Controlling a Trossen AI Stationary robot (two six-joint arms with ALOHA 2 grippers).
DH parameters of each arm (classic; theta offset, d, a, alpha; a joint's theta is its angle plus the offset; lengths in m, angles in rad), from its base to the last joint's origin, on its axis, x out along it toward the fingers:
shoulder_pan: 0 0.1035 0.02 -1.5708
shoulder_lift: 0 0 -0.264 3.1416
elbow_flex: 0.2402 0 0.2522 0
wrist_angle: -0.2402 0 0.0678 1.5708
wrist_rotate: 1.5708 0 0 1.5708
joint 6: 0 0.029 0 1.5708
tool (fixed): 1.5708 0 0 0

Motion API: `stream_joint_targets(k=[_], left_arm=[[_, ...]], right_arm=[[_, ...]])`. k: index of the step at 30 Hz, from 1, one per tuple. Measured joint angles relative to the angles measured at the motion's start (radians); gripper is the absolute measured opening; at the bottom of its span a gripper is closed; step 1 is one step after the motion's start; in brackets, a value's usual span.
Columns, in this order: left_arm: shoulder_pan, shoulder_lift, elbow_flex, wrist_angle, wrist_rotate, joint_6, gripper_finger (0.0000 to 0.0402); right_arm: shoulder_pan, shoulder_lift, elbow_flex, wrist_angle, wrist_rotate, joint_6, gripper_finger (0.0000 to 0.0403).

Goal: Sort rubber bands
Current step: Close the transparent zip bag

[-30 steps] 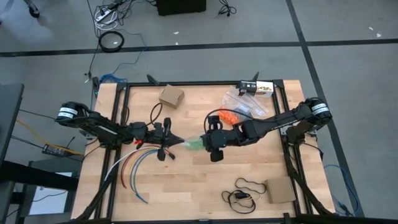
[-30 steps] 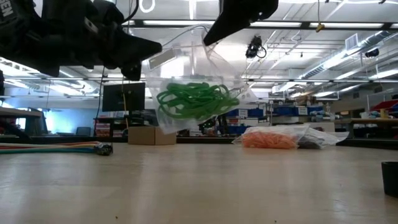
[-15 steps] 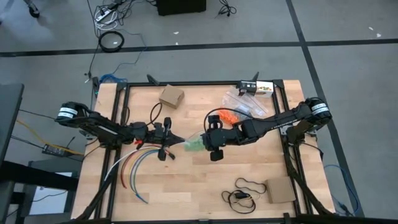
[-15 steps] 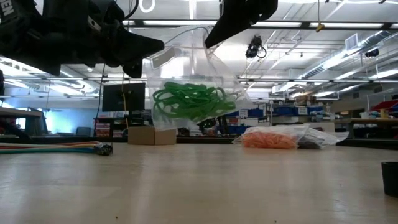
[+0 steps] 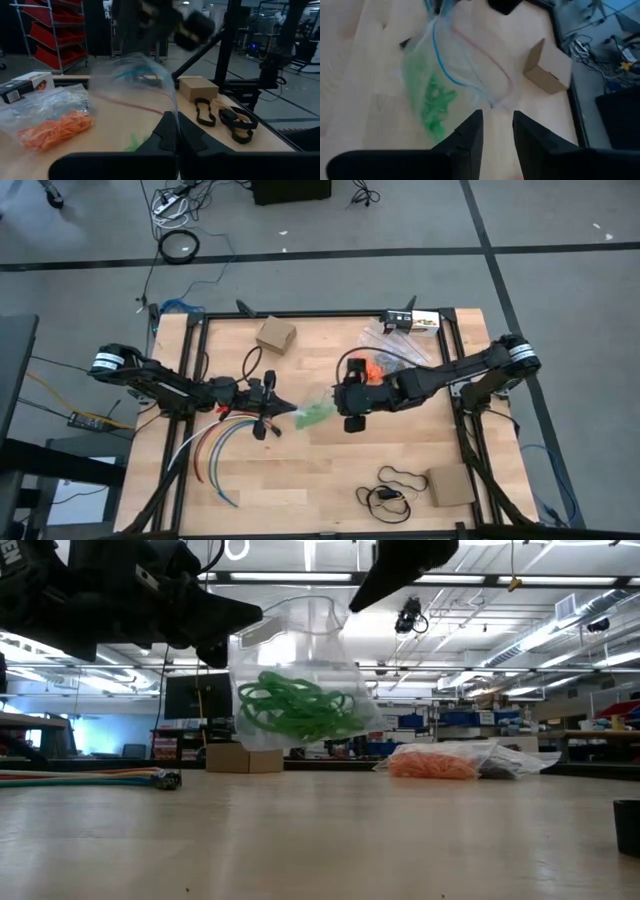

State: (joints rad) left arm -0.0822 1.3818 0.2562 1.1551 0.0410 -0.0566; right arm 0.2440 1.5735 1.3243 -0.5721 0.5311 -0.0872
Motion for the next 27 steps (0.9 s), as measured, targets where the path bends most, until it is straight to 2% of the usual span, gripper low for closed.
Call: stream_joint_targets(k=[5,8,12,16,23,27], left_arm=[[0.000,-0.002,0.000,-0.002,0.010,-0.004,0.0000],[-0.002,-0.019,0.000,-0.009,0.019,-0.011,0.0000],[-0.011,-0.054,0.000,-0.046,0.023,-0.022,0.0000],[-0.011,-0.070,0.000,-0.065,0.034,-0.026,0.0000],[-0.011,-0.071,0.000,-0.084,0.043,-0.030,0.0000],[-0.011,-0.071,0.000,-0.084,0.043,-0.030,0.0000]], right_arm=[[0.025,-0.097,0.001,-0.029,0.067,0.055,0.0094],[0.029,-0.140,0.002,-0.094,0.060,0.135,0.0094],[0.021,-0.157,0.001,-0.229,0.047,0.237,0.0093],[0.020,-0.158,0.001,-0.323,0.066,0.233,0.0094],[0.021,-0.155,0.001,-0.249,0.066,0.188,0.0092],[0.028,-0.155,0.000,-0.175,0.022,0.189,0.0093]])
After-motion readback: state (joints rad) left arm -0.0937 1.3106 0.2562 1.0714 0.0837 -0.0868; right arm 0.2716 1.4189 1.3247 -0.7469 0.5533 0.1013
